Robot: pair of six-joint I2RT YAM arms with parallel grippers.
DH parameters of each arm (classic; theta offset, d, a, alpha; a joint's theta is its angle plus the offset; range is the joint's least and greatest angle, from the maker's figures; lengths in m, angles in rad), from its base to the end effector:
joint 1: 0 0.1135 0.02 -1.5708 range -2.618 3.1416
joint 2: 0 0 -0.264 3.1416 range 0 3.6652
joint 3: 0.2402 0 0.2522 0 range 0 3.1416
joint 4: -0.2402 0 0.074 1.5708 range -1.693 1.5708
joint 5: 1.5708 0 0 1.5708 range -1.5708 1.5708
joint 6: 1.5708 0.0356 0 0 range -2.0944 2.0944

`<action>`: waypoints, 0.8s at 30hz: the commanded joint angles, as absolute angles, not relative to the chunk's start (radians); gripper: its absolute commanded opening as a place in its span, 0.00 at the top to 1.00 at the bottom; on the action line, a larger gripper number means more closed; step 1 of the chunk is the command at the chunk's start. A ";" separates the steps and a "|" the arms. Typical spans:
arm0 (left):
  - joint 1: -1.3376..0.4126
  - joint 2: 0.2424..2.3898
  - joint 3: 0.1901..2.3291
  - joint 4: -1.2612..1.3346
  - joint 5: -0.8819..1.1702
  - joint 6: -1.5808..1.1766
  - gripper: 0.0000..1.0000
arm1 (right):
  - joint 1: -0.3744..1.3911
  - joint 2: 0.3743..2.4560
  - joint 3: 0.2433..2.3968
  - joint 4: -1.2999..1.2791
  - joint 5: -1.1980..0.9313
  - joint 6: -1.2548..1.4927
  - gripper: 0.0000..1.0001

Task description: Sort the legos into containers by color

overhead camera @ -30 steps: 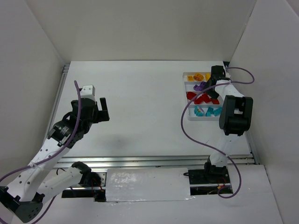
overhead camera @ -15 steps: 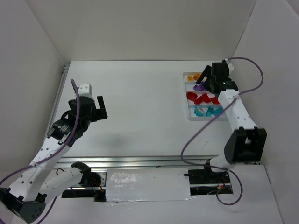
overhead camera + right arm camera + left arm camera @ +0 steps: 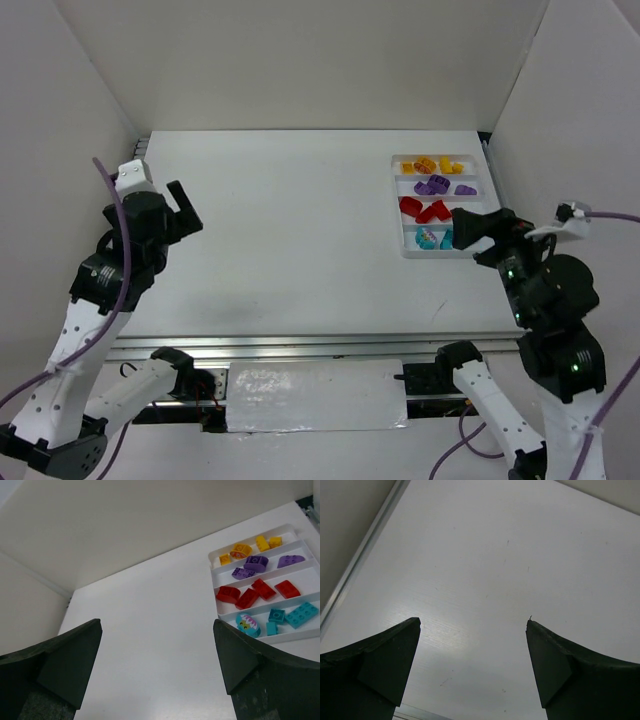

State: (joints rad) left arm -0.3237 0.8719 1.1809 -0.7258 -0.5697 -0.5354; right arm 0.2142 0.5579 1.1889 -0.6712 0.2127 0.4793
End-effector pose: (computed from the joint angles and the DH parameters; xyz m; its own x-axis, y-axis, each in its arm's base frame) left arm 0.1581 -0.0328 0.4052 -0.2282 -0.3766 -0.8978 -0.3676 0.8872 -0.2787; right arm 0.0672 0.0069 0.4418 -0.0356 0.4536 -0.8905 0.0166 0.8912 0.4533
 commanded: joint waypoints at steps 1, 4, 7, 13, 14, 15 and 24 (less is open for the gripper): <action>-0.319 0.802 1.253 -0.779 -0.643 -0.563 0.01 | 0.259 0.493 1.255 -0.825 0.239 0.460 0.00; -0.319 0.740 1.279 -0.831 -0.652 -0.572 0.01 | 0.258 0.428 1.334 -0.917 0.244 0.436 0.00; -0.319 0.657 1.275 -0.874 -0.658 -0.575 0.00 | 0.259 0.367 1.370 -0.985 0.268 0.388 0.00; -0.319 0.499 1.216 -0.871 -0.664 -0.560 0.00 | 0.259 0.262 1.347 -1.026 0.256 0.347 0.00; -0.318 0.482 1.219 -0.874 -0.663 -0.560 0.00 | 0.259 0.261 1.354 -1.032 0.253 0.347 0.00; -0.319 0.476 1.224 -0.885 -0.663 -0.560 0.00 | 0.258 0.262 1.364 -1.038 0.250 0.345 0.00; -0.319 0.463 1.233 -0.885 -0.626 -0.558 0.00 | 0.259 0.278 1.434 -1.068 0.212 0.347 0.00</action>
